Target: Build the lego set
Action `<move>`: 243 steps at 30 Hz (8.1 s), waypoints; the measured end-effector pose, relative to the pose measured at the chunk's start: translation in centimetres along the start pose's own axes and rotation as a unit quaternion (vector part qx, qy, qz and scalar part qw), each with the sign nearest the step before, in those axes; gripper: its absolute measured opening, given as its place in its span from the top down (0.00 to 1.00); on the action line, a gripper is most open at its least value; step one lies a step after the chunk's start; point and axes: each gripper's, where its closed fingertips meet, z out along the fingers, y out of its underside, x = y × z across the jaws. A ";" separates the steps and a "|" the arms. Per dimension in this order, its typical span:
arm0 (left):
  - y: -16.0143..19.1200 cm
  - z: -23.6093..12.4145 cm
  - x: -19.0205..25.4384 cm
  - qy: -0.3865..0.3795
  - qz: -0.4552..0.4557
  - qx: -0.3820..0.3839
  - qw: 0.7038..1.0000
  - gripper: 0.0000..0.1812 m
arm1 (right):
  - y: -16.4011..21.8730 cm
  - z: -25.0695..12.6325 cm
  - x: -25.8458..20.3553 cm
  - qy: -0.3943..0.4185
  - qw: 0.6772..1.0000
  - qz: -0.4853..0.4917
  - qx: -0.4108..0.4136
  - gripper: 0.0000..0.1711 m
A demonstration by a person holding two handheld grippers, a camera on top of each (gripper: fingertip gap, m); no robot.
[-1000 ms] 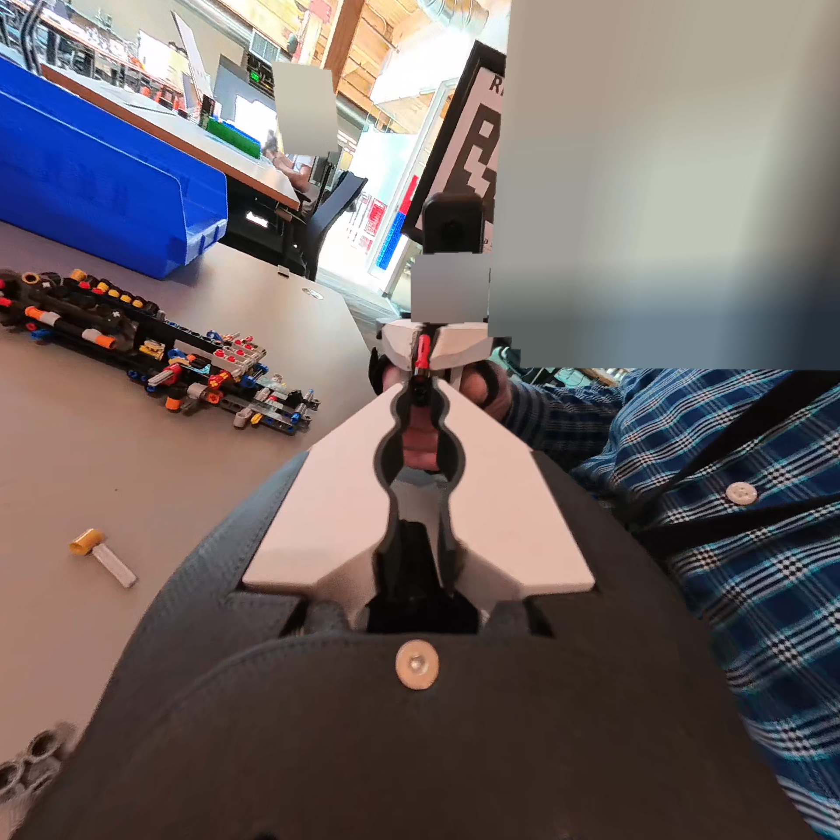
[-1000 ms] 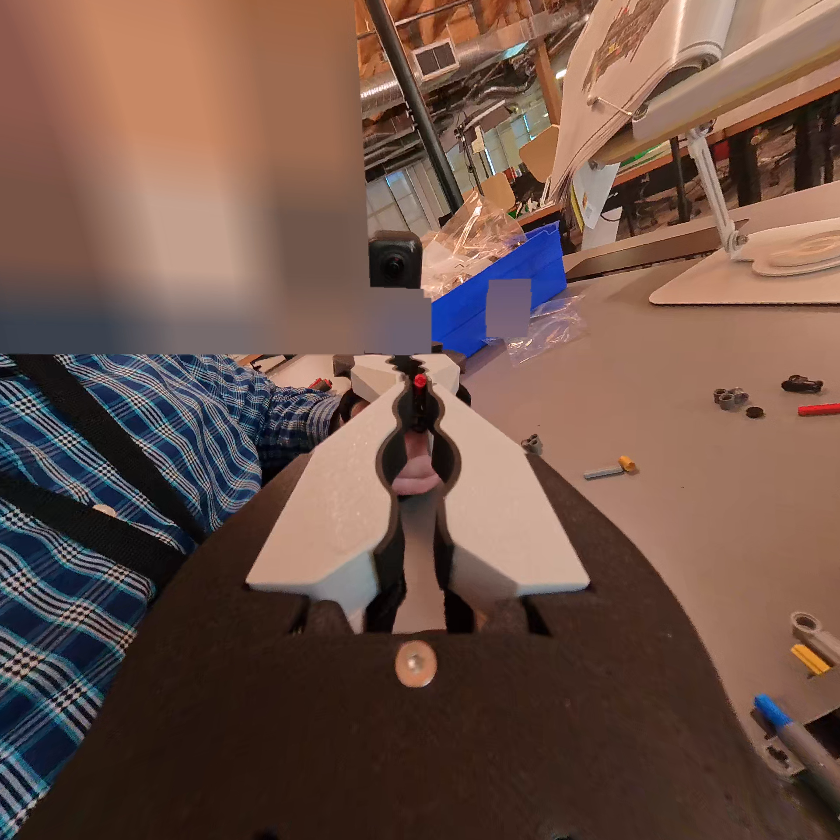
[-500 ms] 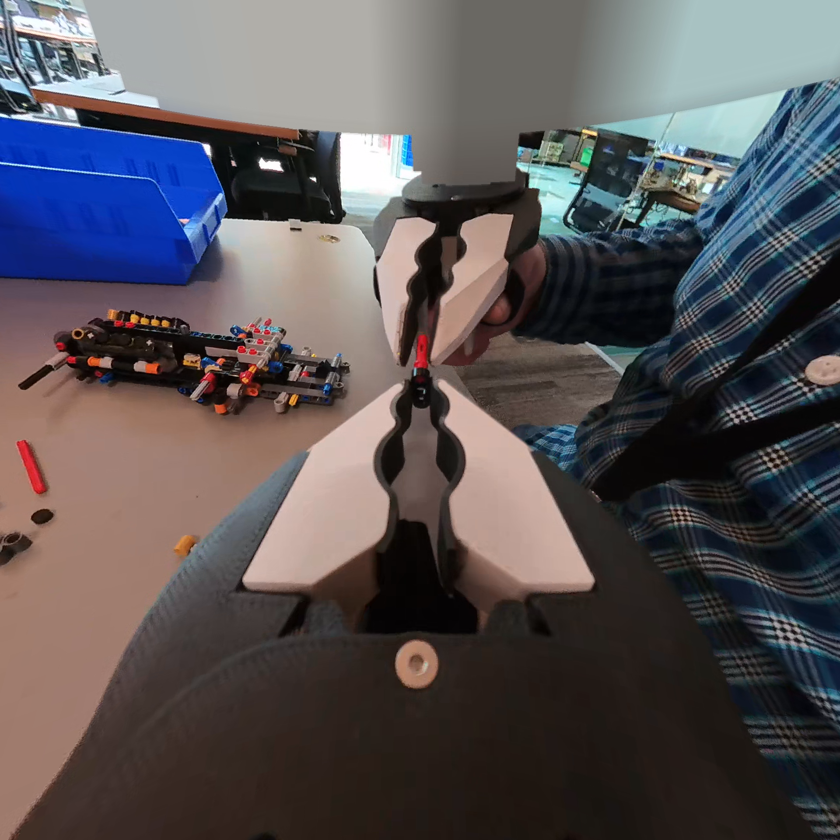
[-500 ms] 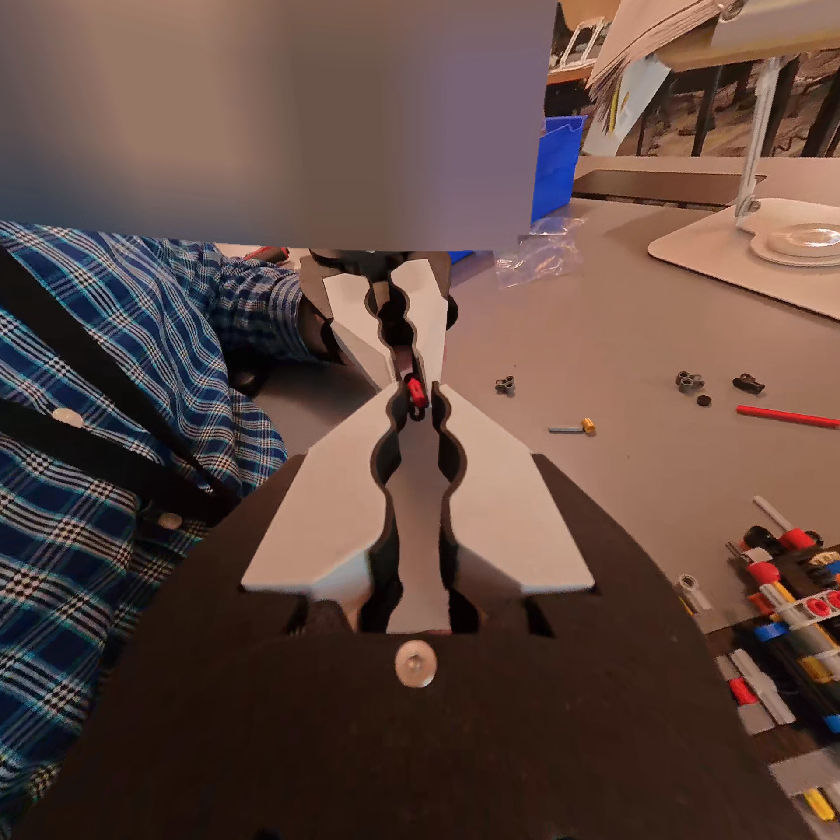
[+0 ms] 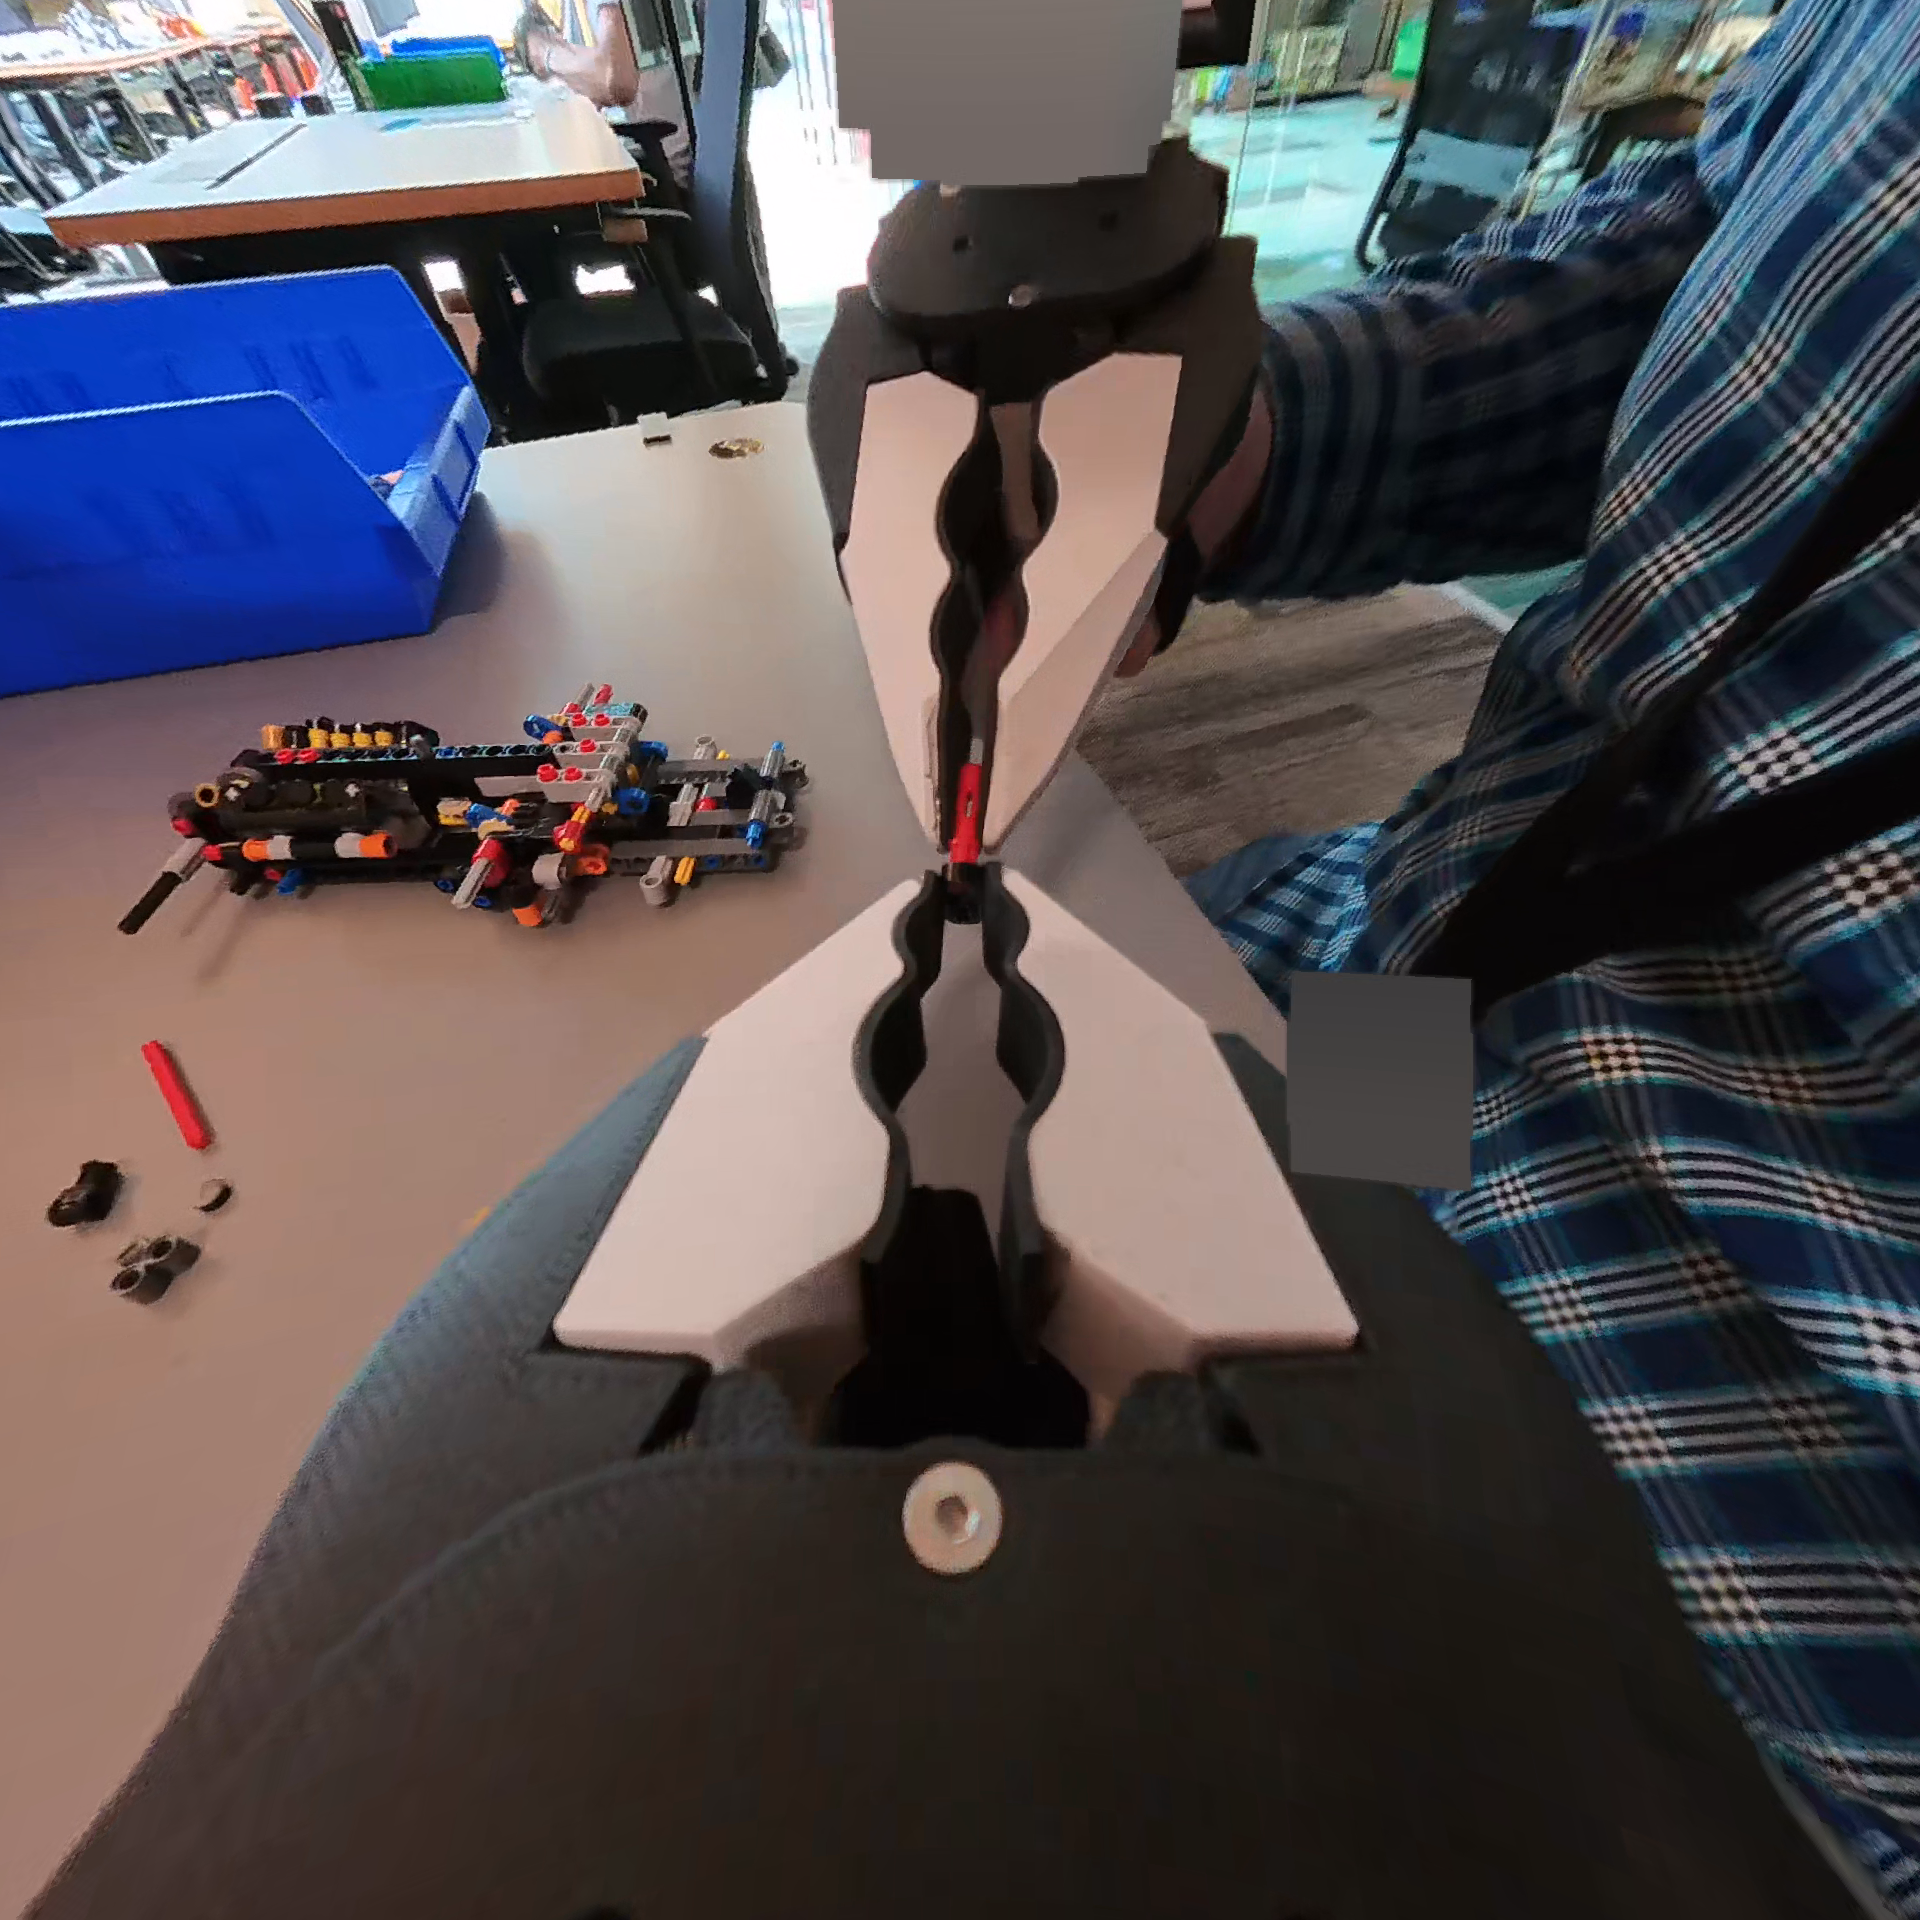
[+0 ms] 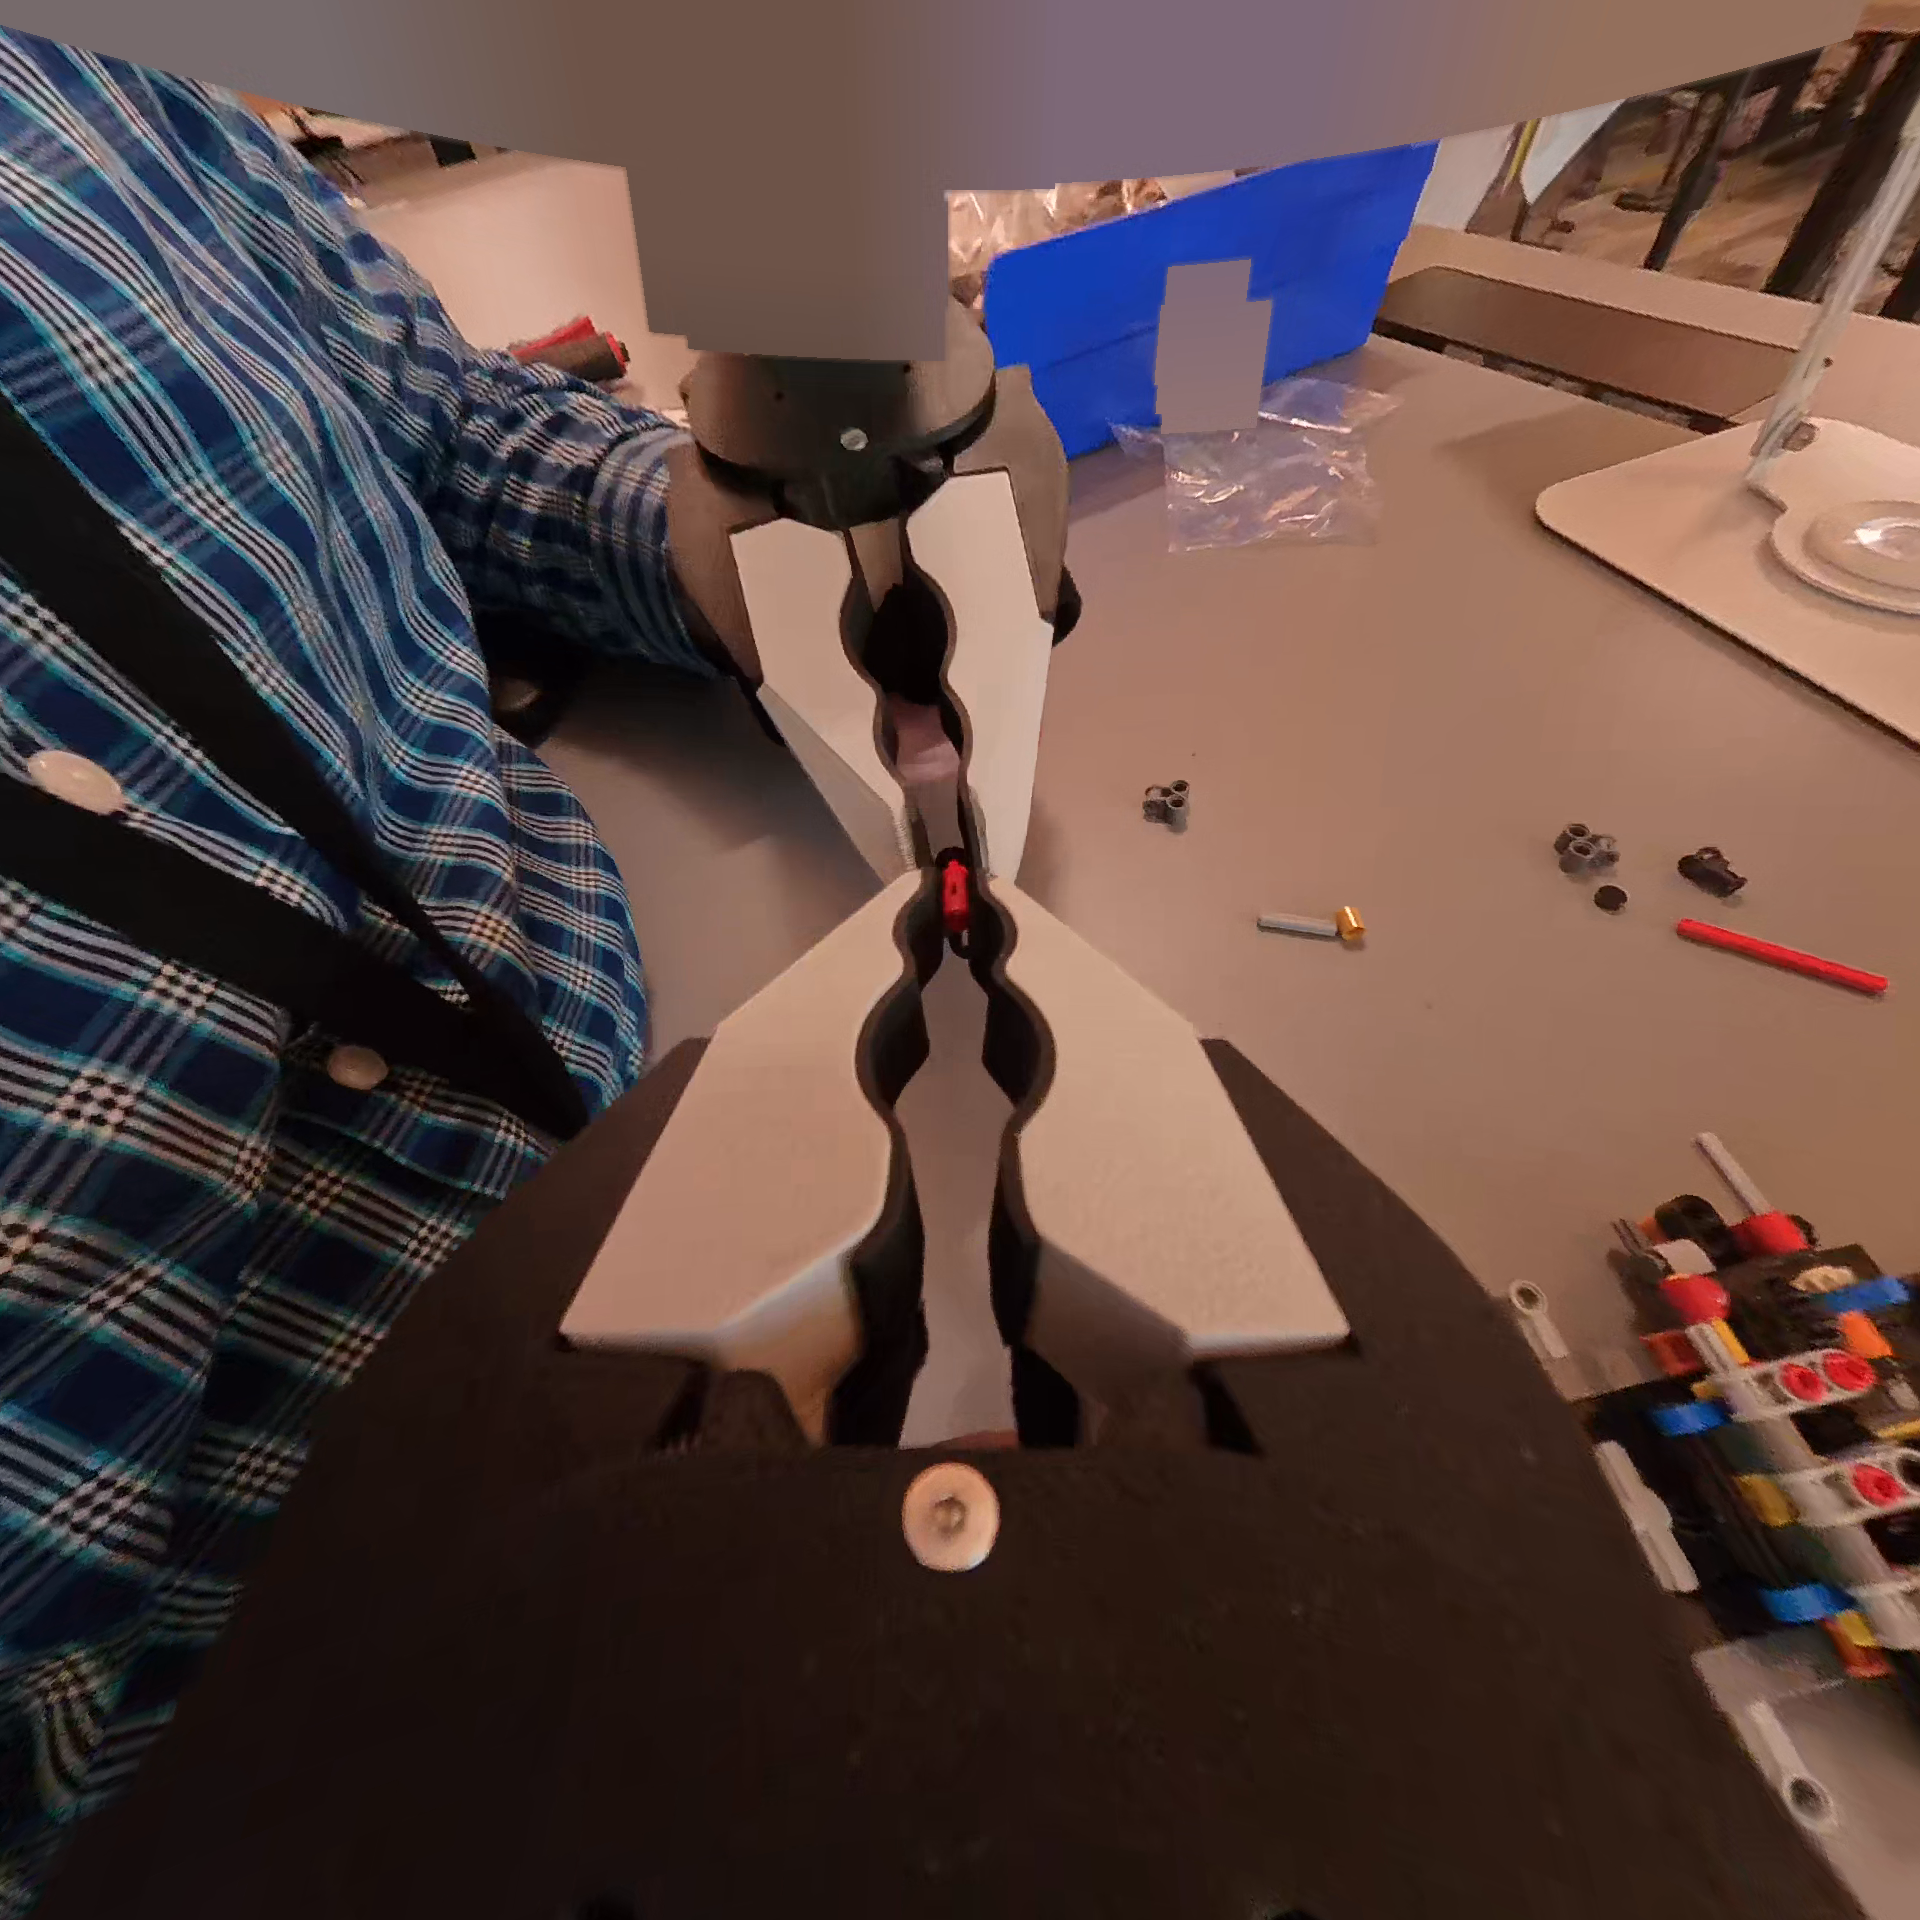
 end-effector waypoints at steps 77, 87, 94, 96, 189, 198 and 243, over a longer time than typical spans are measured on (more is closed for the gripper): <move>-4.0 -1.9 0.7 0.039 -0.067 0.167 0.983 0.99 | -2.9 -1.7 -1.0 -0.056 0.986 0.065 0.145 0.99; -3.4 -1.5 1.0 0.030 -0.050 0.153 0.987 0.99 | -2.4 -1.5 -1.2 -0.054 0.989 0.050 0.125 0.99; -3.5 -1.3 0.9 0.026 -0.044 0.149 0.988 0.99 | -2.3 -1.4 -1.1 -0.055 0.990 0.046 0.120 0.99; -3.1 -1.2 0.7 0.018 -0.040 0.137 0.990 0.99 | -2.0 -1.3 -0.9 -0.044 0.992 0.045 0.112 0.99; 9.1 -5.6 -0.6 -0.101 -0.002 -0.182 0.978 0.82 | 7.9 4.5 3.5 0.002 0.879 -0.147 -0.453 1.00; 5.6 -4.8 -1.9 -0.144 0.009 -0.118 0.982 0.83 | 0.3 4.1 2.9 0.001 0.985 0.013 -0.170 0.99; -4.1 2.8 -3.9 -0.027 -0.269 0.107 0.957 0.84 | -3.0 -5.7 3.8 0.133 0.981 -0.128 0.050 0.99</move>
